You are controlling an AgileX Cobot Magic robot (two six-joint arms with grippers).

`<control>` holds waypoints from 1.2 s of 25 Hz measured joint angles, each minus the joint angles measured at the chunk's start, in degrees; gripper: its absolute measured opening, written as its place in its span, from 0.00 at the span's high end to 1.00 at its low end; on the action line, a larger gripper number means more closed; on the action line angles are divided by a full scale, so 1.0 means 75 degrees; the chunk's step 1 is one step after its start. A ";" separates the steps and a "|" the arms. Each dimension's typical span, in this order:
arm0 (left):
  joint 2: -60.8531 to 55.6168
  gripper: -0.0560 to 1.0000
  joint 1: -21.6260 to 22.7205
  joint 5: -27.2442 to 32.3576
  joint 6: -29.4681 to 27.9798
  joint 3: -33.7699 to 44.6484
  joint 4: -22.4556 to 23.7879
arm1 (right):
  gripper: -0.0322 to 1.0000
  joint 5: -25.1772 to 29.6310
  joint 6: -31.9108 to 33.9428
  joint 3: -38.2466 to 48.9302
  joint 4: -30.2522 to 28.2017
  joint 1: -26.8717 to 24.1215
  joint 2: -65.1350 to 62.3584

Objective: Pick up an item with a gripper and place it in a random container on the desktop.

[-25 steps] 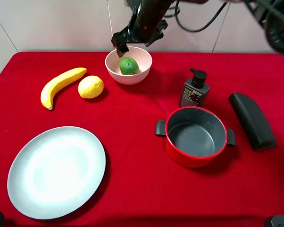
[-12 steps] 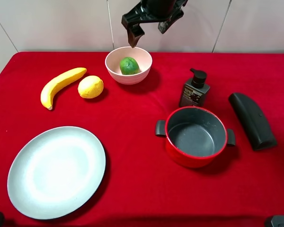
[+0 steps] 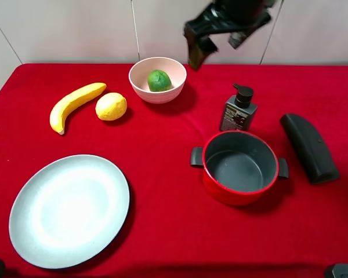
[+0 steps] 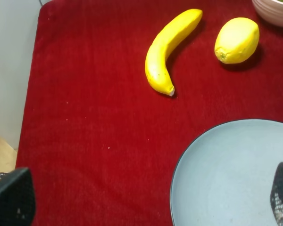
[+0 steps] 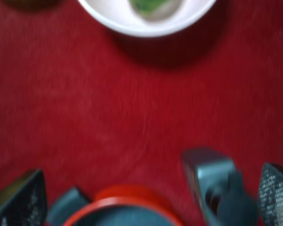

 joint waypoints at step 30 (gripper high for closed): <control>0.0000 0.01 0.0000 0.0000 0.0000 0.0000 0.0000 | 0.30 0.0061 0.0259 0.6551 0.0333 0.0000 -0.8502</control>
